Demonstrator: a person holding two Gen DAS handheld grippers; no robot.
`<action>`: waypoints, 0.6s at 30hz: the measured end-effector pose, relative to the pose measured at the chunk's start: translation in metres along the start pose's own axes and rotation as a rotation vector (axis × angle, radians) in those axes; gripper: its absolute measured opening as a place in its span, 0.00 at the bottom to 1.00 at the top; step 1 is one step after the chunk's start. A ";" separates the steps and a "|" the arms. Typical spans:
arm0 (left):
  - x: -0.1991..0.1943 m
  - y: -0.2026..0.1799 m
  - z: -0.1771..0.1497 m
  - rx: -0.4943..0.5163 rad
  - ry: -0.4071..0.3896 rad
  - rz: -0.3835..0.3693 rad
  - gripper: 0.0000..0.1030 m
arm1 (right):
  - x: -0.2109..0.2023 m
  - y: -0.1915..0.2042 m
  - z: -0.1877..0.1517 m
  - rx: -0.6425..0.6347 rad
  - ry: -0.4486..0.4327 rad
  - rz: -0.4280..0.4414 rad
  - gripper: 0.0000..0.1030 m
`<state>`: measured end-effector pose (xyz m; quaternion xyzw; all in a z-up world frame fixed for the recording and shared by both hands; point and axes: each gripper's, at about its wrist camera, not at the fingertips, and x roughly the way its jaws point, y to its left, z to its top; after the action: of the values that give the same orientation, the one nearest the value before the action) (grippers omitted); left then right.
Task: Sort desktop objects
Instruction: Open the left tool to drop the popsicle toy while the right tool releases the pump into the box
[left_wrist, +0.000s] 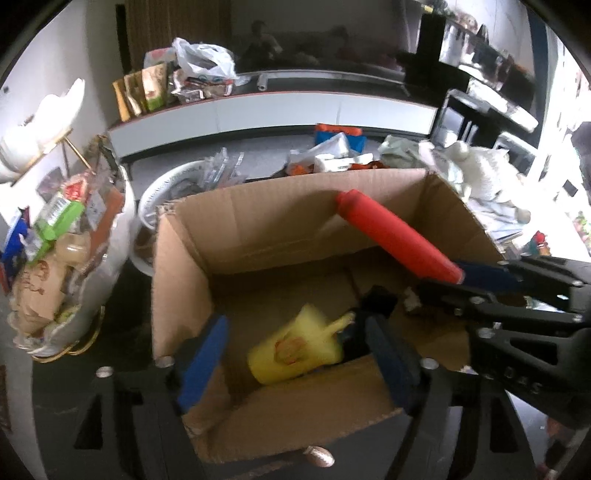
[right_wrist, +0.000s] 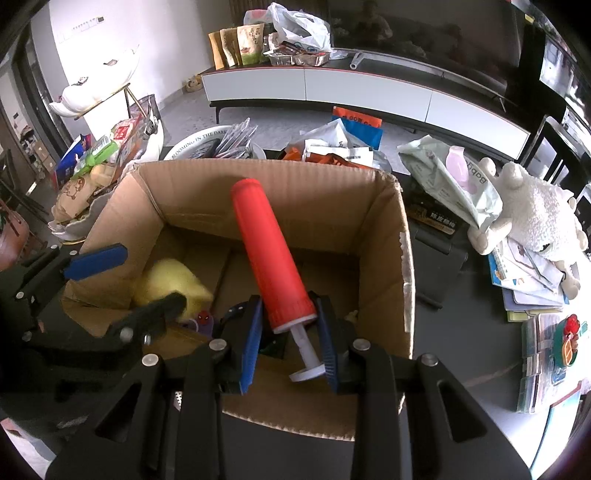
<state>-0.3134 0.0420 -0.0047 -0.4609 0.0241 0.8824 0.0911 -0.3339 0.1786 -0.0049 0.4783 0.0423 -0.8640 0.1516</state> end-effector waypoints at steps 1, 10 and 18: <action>-0.001 -0.001 0.000 0.002 -0.003 0.003 0.80 | 0.000 -0.001 0.000 0.002 0.001 0.001 0.26; -0.038 0.017 -0.008 -0.054 -0.096 0.033 0.82 | 0.000 0.004 -0.002 -0.037 0.005 -0.004 0.26; -0.079 0.040 -0.025 -0.121 -0.203 0.131 0.87 | 0.002 0.019 0.000 -0.103 0.011 -0.012 0.26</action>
<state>-0.2561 -0.0112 0.0441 -0.3714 -0.0082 0.9284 0.0072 -0.3285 0.1598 -0.0051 0.4745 0.0901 -0.8588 0.1706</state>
